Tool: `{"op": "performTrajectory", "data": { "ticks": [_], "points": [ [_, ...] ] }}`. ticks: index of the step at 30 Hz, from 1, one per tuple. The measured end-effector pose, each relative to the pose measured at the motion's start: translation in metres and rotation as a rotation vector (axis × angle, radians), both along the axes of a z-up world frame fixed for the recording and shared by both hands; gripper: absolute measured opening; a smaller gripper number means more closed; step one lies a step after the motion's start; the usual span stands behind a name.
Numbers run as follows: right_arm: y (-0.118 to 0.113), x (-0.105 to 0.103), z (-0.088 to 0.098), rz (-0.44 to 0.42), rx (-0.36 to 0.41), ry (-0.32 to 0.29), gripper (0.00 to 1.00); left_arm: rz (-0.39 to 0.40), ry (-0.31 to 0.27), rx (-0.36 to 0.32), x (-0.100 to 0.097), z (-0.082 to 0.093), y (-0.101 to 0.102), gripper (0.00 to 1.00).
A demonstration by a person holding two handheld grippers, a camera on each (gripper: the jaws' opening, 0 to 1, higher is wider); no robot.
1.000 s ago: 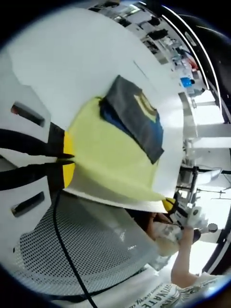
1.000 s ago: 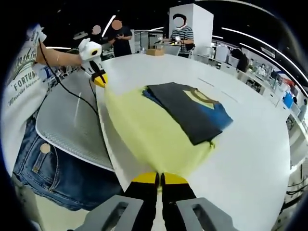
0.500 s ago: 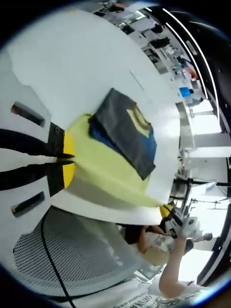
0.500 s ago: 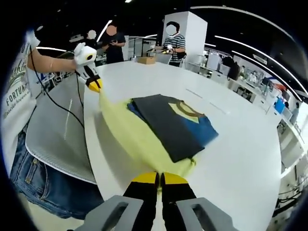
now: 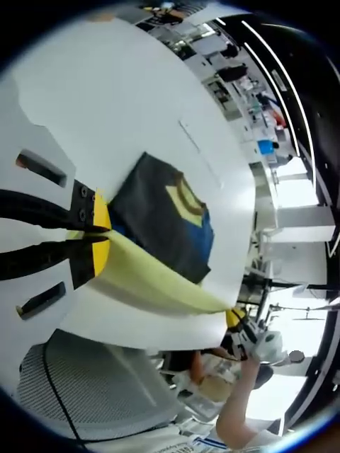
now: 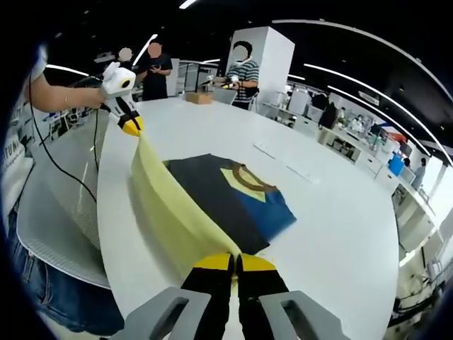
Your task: Fold the garment on the visible template until the final outline fits inside the template.
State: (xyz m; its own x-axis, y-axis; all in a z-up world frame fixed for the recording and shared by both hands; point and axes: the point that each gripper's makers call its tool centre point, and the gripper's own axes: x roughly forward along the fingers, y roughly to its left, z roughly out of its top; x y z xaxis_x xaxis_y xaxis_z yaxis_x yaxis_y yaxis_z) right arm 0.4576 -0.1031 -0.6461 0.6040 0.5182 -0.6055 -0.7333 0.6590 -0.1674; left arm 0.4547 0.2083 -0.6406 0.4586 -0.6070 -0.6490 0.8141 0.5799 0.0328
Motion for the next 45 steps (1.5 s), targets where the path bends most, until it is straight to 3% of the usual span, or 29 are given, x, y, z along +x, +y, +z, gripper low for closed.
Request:
{"op": "performTrajectory", "data": {
  "ticks": [10, 33, 38, 45],
  "points": [
    [0.001, 0.03, 0.007, -0.034, 0.013, -0.029, 0.0, -0.006, -0.009, 0.018, 0.024, 0.003, 0.001, 0.01],
    [-0.003, 0.093, 0.032, -0.108, -0.005, -0.116, 0.0, 0.025, -0.129, 0.032, 0.097, 0.034, -0.001, 0.01],
    [-0.008, 0.109, 0.032, -0.15, -0.057, -0.132, 0.0, 0.04, -0.152, 0.017, 0.115, 0.04, -0.006, 0.01],
    [-0.006, 0.128, 0.034, -0.173, -0.113, -0.164, 0.0, 0.059, -0.154, 0.047, 0.138, 0.034, -0.007, 0.01]
  ]
}}
